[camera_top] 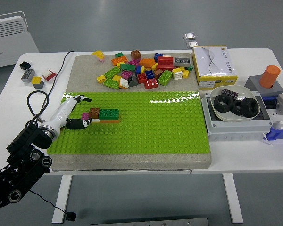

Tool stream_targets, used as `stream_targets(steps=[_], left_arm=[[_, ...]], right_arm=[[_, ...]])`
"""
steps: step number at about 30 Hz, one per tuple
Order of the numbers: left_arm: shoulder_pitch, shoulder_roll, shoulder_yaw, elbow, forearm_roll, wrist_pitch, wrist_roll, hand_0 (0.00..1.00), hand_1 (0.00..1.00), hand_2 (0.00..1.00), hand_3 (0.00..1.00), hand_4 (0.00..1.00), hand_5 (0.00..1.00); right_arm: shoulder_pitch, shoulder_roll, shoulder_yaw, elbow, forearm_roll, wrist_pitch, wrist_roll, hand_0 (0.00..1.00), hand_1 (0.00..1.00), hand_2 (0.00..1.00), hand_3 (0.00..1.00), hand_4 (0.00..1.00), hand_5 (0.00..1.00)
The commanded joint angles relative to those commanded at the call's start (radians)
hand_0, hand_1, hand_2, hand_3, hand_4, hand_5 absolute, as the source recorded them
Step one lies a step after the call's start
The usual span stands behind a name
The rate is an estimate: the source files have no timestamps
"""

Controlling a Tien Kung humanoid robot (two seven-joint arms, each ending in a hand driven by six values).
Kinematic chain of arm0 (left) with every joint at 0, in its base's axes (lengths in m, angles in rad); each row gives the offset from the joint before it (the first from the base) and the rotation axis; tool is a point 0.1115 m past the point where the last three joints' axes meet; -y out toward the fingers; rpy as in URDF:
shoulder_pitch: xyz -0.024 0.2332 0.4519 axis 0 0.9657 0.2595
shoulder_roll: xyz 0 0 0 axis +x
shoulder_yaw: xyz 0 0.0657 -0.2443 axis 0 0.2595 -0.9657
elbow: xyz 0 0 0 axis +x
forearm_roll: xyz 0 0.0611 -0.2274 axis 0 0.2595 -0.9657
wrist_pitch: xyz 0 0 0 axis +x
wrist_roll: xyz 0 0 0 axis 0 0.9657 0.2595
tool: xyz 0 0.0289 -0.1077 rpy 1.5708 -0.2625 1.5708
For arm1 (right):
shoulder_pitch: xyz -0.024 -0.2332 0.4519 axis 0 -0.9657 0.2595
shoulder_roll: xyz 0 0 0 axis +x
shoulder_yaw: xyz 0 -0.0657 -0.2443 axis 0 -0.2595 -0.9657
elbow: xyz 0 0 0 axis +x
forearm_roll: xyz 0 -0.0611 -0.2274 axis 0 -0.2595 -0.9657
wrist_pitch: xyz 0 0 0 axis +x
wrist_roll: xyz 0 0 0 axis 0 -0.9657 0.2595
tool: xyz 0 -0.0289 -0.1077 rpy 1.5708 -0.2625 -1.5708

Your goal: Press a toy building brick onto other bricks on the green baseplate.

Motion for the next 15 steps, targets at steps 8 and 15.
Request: stream_targets(steps=[8,15], left_arm=[[0.059,-0.003,-0.008,-0.142,0.197,-0.009,0.084,0.976,0.982,0.998,0.780,0.930,0.800],[0.064,-0.015,0.011,-0.113,0.282,0.002,0.086,0.977,0.979,0.998,0.769,0.926,0.853]], right_arm=[[-0.005,-0.002,-0.005,0.000,0.000,-0.001,-0.003,0.514,0.701,0.684,0.755,0.808,0.799],[-0.007,-0.002,-0.008,0.000,0.002,-0.001,-0.004,0.514,0.698,0.683,0.756,0.808,0.799]])
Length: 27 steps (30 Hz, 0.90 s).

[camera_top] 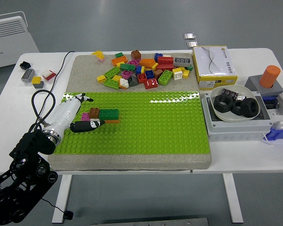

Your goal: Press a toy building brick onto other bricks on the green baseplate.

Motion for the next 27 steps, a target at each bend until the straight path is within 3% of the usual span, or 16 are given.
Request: stream_targets(steps=[9,27], left_arm=[[0.002,-0.006,0.005,0.042,-0.004,0.009,-0.012,0.976,0.980,0.998,0.765,0.931,0.846],[0.008,-0.009,0.022,0.056,-0.028,0.014,-0.019,0.980,0.984,0.998,0.760,0.940,0.828]], right_arm=[[0.001,0.000,-0.007,0.000,0.008,-0.001,0.000,0.514,0.700,0.683,0.756,0.808,0.800],[0.006,-0.001,-0.004,0.000,0.006,-0.002,-0.002,0.514,0.700,0.682,0.756,0.809,0.800]])
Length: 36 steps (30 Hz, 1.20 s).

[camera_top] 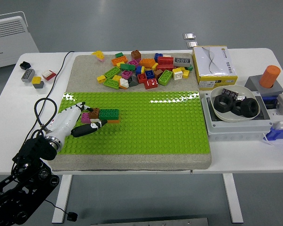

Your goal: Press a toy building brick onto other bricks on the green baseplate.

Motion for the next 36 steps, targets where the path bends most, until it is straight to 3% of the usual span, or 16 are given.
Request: stream_targets(steps=[28,36], left_arm=[[-0.006,-0.012,0.021,0.044,-0.017,-0.001,-0.002,0.976,0.982,0.998,0.755,0.944,0.795],[0.000,-0.015,0.010,0.032,-0.006,0.000,0.001,0.976,0.982,0.998,0.753,0.944,0.793]], right_arm=[[-0.001,0.003,-0.003,0.000,0.007,0.000,0.001,0.514,0.701,0.681,0.756,0.809,0.803],[-0.003,0.003,-0.001,0.000,0.005,0.000,0.001,0.514,0.701,0.681,0.756,0.809,0.805]])
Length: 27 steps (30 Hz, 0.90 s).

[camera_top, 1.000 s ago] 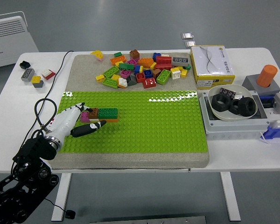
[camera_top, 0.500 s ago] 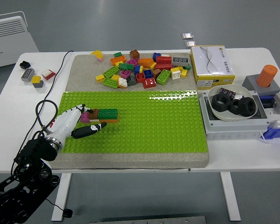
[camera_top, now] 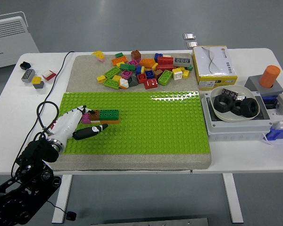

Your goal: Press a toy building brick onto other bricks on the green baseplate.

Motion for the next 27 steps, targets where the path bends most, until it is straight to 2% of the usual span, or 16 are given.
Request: stream_targets(steps=[8,18,23,25,26,27], left_arm=[[0.022,-0.022,-0.045,-0.037,0.009,0.001,0.008,0.970,0.979,0.998,0.753,0.942,0.775],[0.024,-0.011,-0.042,-0.054,-0.056,0.009,0.004,0.965,0.976,0.998,0.774,0.938,0.771],[0.067,-0.019,-0.091,-0.099,-0.068,0.040,-0.012,0.963,0.972,0.998,0.776,0.929,0.748],[0.094,-0.020,-0.119,-0.129,-0.076,0.060,-0.031,0.963,0.972,0.998,0.776,0.929,0.748],[0.107,-0.019,-0.132,-0.144,-0.080,0.068,-0.042,0.958,0.957,0.998,0.791,0.909,0.694],[0.120,-0.018,-0.148,-0.160,-0.087,0.076,-0.059,0.958,0.957,0.998,0.791,0.909,0.694]], right_arm=[[-0.005,0.002,0.010,0.000,-0.010,0.001,0.000,0.514,0.700,0.682,0.756,0.810,0.806],[-0.021,0.024,0.072,0.000,-0.070,0.005,-0.008,0.514,0.698,0.688,0.756,0.809,0.812],[-0.025,0.034,0.057,0.000,-0.064,0.003,-0.013,0.514,0.700,0.700,0.756,0.807,0.821],[-0.026,0.037,0.047,0.000,-0.057,0.002,-0.016,0.514,0.700,0.700,0.756,0.807,0.821],[-0.026,0.038,0.043,0.000,-0.055,0.002,-0.017,0.514,0.699,0.706,0.756,0.806,0.823],[-0.026,0.039,0.039,0.000,-0.053,0.001,-0.018,0.514,0.699,0.706,0.756,0.806,0.823]])
